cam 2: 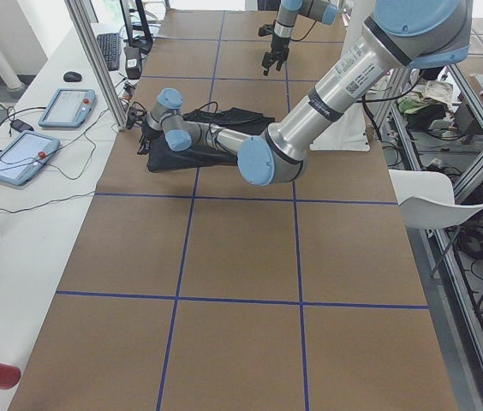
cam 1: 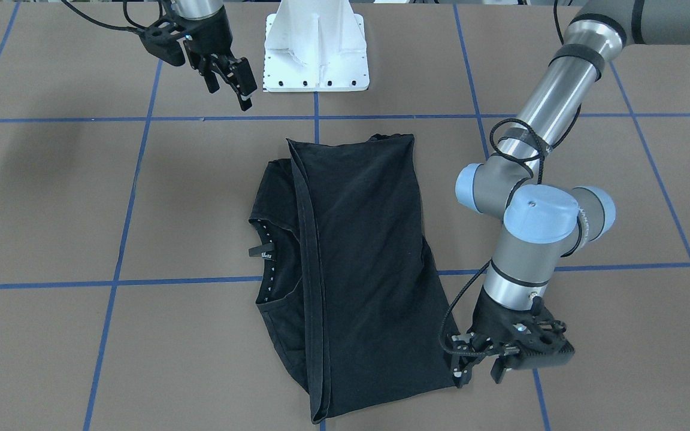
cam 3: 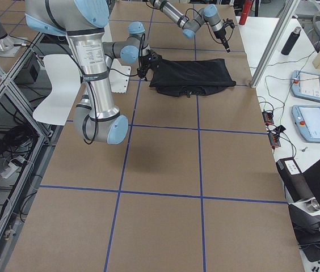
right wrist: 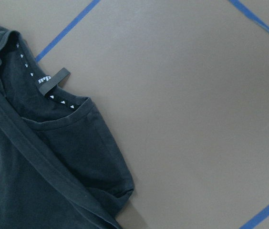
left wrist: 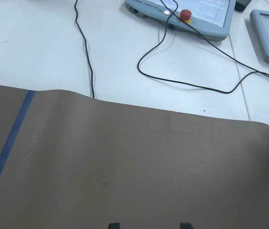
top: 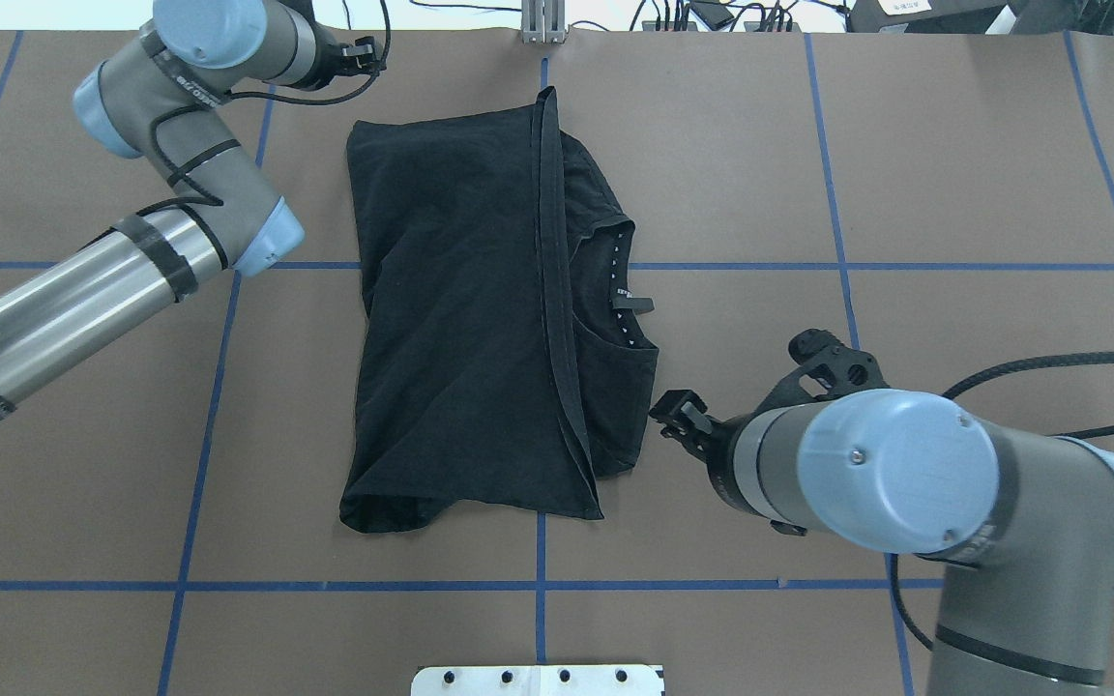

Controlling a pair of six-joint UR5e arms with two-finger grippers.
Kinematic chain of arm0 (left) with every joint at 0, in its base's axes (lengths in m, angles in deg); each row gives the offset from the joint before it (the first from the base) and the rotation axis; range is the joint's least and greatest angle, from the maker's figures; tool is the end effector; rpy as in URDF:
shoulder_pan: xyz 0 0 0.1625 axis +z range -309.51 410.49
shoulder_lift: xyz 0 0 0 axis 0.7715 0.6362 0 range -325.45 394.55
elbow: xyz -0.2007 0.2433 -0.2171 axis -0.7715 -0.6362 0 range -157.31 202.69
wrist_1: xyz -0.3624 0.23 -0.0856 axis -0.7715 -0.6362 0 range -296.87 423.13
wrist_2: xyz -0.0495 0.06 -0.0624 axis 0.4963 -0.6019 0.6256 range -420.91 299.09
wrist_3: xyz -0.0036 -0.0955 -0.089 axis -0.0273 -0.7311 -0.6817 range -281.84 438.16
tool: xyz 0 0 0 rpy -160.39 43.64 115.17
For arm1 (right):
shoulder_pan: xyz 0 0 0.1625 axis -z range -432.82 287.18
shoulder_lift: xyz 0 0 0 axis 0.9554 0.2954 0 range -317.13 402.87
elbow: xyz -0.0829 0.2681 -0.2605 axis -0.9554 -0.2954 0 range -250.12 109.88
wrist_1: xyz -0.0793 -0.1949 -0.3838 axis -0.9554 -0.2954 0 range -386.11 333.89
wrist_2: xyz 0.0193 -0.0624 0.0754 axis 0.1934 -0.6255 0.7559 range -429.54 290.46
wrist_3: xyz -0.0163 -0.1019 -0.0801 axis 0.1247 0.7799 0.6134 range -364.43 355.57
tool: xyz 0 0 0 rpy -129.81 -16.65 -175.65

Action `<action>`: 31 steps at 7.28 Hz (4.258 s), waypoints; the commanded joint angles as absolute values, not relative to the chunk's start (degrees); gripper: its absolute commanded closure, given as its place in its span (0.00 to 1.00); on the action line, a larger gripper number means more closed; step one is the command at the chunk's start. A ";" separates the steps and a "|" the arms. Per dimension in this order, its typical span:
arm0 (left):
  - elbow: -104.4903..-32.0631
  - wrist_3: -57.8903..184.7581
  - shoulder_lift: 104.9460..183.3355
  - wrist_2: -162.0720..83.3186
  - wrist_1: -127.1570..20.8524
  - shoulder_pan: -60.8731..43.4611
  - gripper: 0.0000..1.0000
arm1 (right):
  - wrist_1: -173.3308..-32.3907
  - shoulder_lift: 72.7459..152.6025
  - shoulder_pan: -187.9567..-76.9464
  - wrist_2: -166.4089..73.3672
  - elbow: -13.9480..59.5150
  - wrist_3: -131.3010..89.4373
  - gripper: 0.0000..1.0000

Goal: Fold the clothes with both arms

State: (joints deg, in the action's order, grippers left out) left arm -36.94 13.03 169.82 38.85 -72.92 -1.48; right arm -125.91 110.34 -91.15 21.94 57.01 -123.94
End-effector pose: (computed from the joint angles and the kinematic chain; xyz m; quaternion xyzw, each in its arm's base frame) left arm 0.4273 -0.7269 0.3000 0.2566 0.4415 -0.1593 0.8449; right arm -0.4542 -0.2874 0.1643 -0.0527 -0.4184 0.3626 0.8311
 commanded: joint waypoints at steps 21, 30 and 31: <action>-60.54 12.25 149.33 42.36 -71.96 -1.45 0.00 | -125.52 89.54 -89.08 18.17 23.13 -59.36 1.00; -60.89 12.25 149.42 42.36 -71.96 -1.45 0.00 | -125.69 99.38 -88.20 19.14 34.02 -77.02 0.48; -60.89 12.25 149.42 42.36 -71.96 -1.45 0.00 | -125.78 99.55 -88.37 19.05 35.85 -77.03 0.00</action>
